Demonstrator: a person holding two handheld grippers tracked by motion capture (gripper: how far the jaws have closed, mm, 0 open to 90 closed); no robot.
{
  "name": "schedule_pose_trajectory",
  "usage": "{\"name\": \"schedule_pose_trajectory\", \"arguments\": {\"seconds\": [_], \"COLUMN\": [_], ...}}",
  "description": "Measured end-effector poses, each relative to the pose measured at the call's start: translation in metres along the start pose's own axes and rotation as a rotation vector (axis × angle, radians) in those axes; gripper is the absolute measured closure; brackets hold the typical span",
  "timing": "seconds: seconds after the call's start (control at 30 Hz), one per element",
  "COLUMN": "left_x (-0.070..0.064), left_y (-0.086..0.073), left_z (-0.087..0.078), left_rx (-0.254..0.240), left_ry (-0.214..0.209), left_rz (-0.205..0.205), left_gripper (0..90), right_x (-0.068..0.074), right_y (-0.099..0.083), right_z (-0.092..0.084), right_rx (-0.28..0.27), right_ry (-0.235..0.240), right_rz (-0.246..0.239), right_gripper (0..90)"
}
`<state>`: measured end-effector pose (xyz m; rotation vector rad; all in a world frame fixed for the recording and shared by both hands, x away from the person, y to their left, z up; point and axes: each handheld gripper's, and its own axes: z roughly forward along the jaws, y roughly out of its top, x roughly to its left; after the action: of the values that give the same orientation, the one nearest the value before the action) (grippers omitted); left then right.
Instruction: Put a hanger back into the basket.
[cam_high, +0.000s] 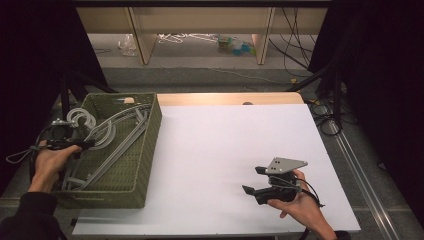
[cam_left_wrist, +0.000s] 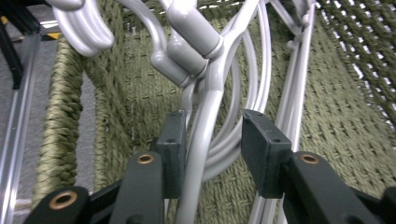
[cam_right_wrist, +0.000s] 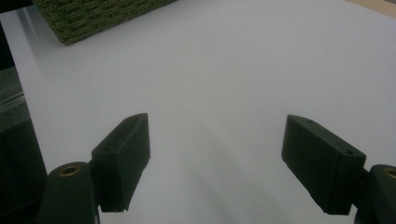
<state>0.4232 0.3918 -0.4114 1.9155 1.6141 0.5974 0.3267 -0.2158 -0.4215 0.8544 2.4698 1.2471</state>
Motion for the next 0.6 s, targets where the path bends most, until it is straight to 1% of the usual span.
{"name": "schedule_pose_trajectory", "arguments": {"seconds": [0.07,0.1,0.13,0.17,0.23,0.27,0.3,0.33,0.37,0.43,0.47,0.5,0.53,0.6], "left_x": [-0.003,-0.003,-0.002,0.000,-0.001,-0.001,-0.004,-0.005,-0.005,-0.008,-0.009,-0.009,-0.013,-0.019], "left_y": [0.001,0.001,0.001,0.001,0.001,0.002,0.002,0.002,0.003,0.003,0.004,0.004,0.005,0.006], "left_z": [0.000,-0.001,-0.001,-0.003,-0.006,-0.007,-0.008,-0.009,-0.012,-0.015,-0.018,-0.018,-0.023,-0.028], "left_rx": [0.007,0.007,-0.011,-0.022,-0.035,-0.042,-0.063,-0.067,-0.059,-0.073,-0.084,-0.084,-0.114,-0.137], "left_ry": [0.059,0.069,0.051,0.023,0.031,0.028,0.018,0.018,0.017,0.003,-0.010,-0.010,-0.030,-0.044], "left_rz": [0.021,0.027,0.012,-0.001,-0.002,0.002,-0.013,-0.013,0.003,-0.005,-0.002,-0.002,-0.010,-0.006], "left_gripper": [61.2,60.1,58.0,58.0,57.2,56.3,55.1,53.0,51.5,47.9,46.6,44.9,42.6,39.8], "right_x": [-0.001,-0.001,0.000,-0.001,-0.001,-0.001,-0.001,-0.001,-0.001,-0.001,-0.001,-0.001,-0.001,-0.001], "right_y": [0.000,0.000,0.000,0.000,0.000,0.000,0.000,0.000,0.000,0.000,0.000,0.000,0.000,0.000], "right_z": [0.000,0.000,0.000,0.000,0.000,0.000,0.000,0.000,0.000,0.000,0.000,0.000,-0.001,-0.001], "right_rx": [-0.001,0.002,0.002,0.000,-0.002,-0.002,-0.003,-0.003,-0.003,-0.002,-0.003,-0.003,-0.004,-0.005], "right_ry": [0.002,0.000,0.001,0.000,-0.002,-0.001,-0.002,-0.002,-0.002,-0.002,-0.002,-0.003,-0.004,-0.002], "right_rz": [0.000,0.002,0.003,-0.001,-0.002,-0.001,-0.002,-0.002,-0.001,-0.001,-0.001,-0.002,-0.002,0.000], "right_gripper": [24.5,24.5,24.5,24.5,24.5,24.5,24.5,24.5,24.5,24.5,24.5,24.5,24.5,24.5]}}
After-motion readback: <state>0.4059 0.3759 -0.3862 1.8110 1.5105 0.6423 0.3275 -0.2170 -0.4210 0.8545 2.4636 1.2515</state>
